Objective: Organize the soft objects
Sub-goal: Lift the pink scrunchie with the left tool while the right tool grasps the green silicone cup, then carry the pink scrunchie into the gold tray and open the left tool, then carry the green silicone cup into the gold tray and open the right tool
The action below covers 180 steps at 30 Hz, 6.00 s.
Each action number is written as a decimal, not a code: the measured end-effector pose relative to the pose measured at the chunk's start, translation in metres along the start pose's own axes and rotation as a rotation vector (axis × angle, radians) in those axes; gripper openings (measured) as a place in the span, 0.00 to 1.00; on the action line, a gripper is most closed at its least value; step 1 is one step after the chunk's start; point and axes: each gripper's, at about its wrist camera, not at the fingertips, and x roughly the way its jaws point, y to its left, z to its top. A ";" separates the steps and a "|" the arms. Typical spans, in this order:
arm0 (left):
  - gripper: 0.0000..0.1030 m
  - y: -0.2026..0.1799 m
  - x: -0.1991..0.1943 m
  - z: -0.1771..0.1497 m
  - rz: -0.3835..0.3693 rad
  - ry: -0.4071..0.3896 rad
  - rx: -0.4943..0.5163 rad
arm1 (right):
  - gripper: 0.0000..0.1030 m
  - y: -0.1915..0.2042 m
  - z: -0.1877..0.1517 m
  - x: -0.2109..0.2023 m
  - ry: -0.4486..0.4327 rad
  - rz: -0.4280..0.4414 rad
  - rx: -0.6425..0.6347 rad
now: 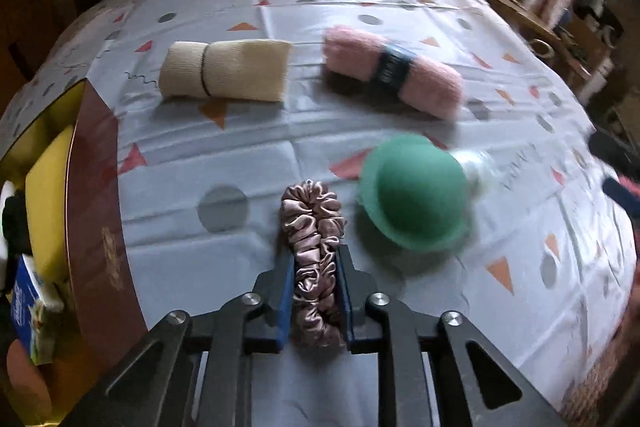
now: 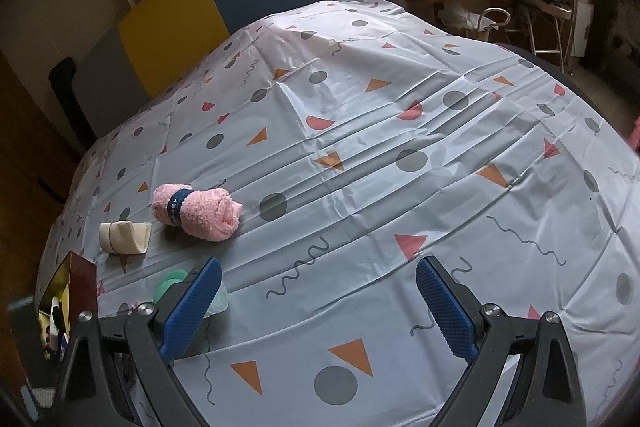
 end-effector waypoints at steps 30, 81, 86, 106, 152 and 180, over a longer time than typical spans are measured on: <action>0.18 -0.015 -0.029 -0.091 -0.042 -0.234 0.197 | 0.64 0.196 -0.062 0.087 0.375 0.056 -1.060; 0.17 0.172 -0.181 -0.141 0.081 -0.335 -0.279 | 0.63 0.131 -0.085 0.068 0.159 0.120 -0.742; 0.17 0.214 -0.188 -0.166 0.092 -0.330 -0.400 | 0.63 0.130 -0.084 0.068 0.160 0.125 -0.746; 0.24 0.219 -0.091 -0.120 0.044 -0.116 -0.488 | 0.64 0.134 -0.083 0.069 0.165 0.110 -0.760; 0.42 0.224 -0.193 -0.171 0.219 -0.378 -0.460 | 0.60 0.308 -0.159 -0.065 0.090 0.392 -0.914; 0.42 0.219 -0.198 -0.176 0.254 -0.383 -0.444 | 0.73 0.337 -0.230 -0.009 0.243 0.330 -0.933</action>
